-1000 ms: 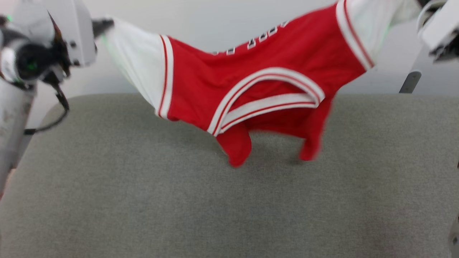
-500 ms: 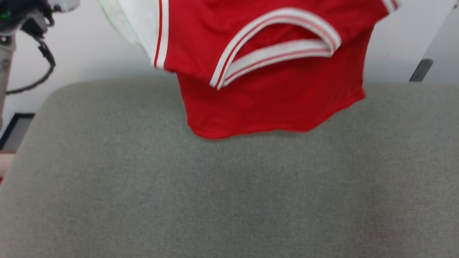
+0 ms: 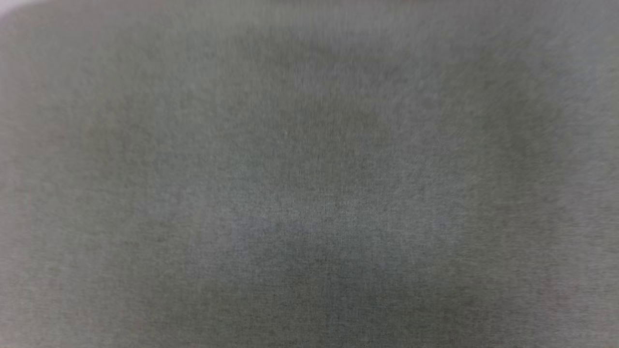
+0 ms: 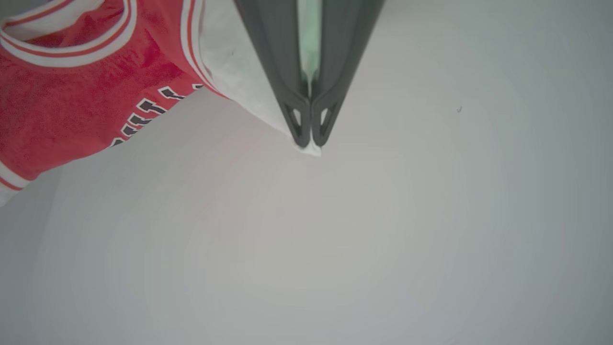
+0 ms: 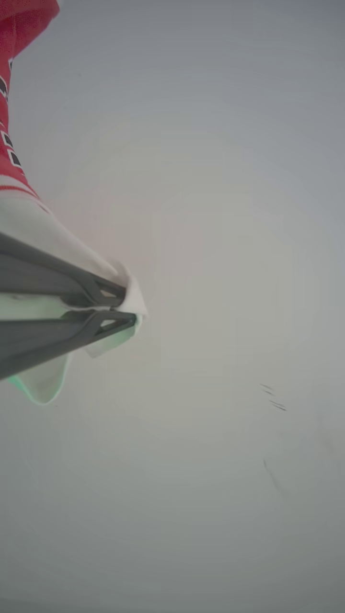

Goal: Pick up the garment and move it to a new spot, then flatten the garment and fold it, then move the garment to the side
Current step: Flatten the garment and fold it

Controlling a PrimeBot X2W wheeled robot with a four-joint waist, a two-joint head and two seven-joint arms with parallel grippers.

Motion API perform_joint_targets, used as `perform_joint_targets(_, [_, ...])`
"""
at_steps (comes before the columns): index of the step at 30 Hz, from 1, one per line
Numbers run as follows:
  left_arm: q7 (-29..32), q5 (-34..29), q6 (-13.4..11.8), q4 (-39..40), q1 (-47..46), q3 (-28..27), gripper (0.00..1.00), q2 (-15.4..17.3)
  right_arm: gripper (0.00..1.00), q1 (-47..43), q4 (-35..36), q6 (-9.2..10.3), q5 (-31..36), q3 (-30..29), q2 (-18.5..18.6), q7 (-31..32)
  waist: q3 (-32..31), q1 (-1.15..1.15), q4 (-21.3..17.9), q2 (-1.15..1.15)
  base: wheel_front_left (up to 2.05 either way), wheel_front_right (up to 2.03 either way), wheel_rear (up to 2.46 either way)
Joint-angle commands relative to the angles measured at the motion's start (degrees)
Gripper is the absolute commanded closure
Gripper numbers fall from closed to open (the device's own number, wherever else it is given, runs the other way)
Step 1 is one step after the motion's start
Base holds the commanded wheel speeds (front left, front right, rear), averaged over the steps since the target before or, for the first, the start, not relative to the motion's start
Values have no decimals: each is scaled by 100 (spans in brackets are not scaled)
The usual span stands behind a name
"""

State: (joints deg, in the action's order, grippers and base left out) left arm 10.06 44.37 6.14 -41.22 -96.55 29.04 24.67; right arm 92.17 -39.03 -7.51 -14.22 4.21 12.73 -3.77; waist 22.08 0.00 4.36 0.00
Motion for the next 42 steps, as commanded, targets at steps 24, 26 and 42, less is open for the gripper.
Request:
perform_joint_targets(24, [-301, 1138, 134, -1175, 2517, 922, 100, -152, 100, -2496, -1034, 2, -3369, 928, 907, 2156, 33, 0, 431, 0, 0, 0, 0])
perform_joint_targets(26, [-243, 1181, 134, -1156, 2624, 945, 100, -94, 100, -2638, -1074, 2, -3477, 905, 938, 2450, -63, 0, 415, 0, 0, 0, 0])
perform_joint_targets(42, [971, 1869, -112, 529, 4381, 1104, 100, 1039, 100, -5238, 881, 2, -4514, 300, 1801, 5563, -1358, 0, 254, 0, 0, 0, 0])
